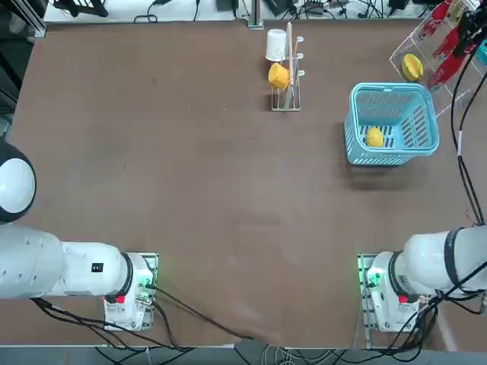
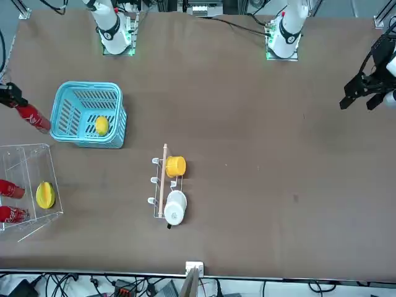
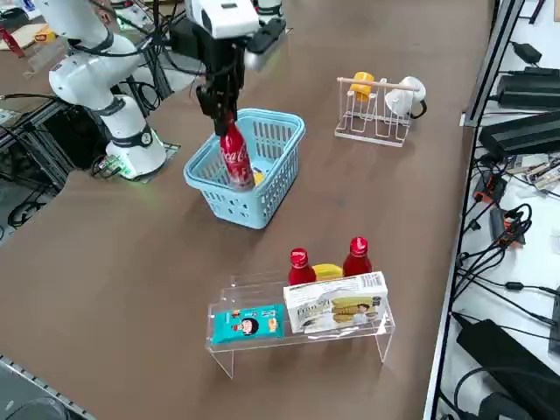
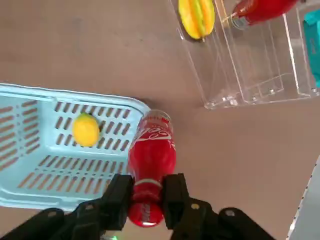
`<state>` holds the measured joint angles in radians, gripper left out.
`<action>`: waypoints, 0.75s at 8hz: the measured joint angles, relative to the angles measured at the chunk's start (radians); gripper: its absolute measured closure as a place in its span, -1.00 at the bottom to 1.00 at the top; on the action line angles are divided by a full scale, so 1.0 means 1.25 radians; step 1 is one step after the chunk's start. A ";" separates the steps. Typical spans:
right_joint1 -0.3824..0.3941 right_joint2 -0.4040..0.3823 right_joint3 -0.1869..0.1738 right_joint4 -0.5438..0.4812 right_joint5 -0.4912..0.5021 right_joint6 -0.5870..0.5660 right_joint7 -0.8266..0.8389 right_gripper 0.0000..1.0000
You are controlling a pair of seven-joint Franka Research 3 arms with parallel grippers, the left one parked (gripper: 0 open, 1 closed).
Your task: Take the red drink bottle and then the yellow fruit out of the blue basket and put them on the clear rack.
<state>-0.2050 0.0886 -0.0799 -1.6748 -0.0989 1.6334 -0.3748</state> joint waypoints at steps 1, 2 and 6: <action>-0.028 0.036 -0.001 0.027 -0.005 0.009 -0.057 0.24; -0.069 0.090 -0.002 0.088 -0.022 0.021 -0.152 0.24; -0.146 0.208 -0.002 0.182 -0.029 0.112 -0.380 0.24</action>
<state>-0.3872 0.3484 -0.0828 -1.4471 -0.1354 1.7740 -0.8499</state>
